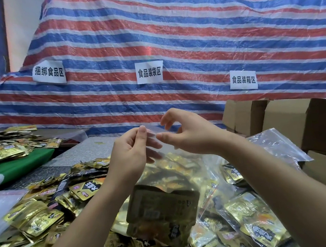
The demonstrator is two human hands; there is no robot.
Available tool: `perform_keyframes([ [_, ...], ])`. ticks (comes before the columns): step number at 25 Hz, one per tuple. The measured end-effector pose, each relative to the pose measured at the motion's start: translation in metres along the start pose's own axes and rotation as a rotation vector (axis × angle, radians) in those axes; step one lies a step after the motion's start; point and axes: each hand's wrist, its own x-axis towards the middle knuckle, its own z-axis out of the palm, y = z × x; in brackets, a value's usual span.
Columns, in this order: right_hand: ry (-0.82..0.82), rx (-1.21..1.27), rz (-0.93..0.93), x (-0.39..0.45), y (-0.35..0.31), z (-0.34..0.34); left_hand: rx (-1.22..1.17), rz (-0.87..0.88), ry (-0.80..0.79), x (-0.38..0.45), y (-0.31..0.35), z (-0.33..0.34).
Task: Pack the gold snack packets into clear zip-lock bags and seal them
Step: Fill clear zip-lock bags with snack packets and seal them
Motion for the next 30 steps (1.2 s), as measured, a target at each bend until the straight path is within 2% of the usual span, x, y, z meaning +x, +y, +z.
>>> perform_keyframes([
  [6,0.012,0.060,-0.029,0.002,-0.013,0.004,0.167,0.129,0.049,-0.002,0.002,-0.006],
  [13,0.041,0.099,-0.041,-0.003,-0.026,0.000,0.033,0.069,0.075,-0.001,0.019,-0.007],
  [18,0.102,0.128,-0.053,-0.009,-0.034,-0.007,0.083,0.092,0.054,-0.003,0.039,-0.004],
  [30,0.162,0.201,0.079,-0.028,-0.041,-0.013,0.235,0.176,0.057,-0.018,0.054,0.009],
])
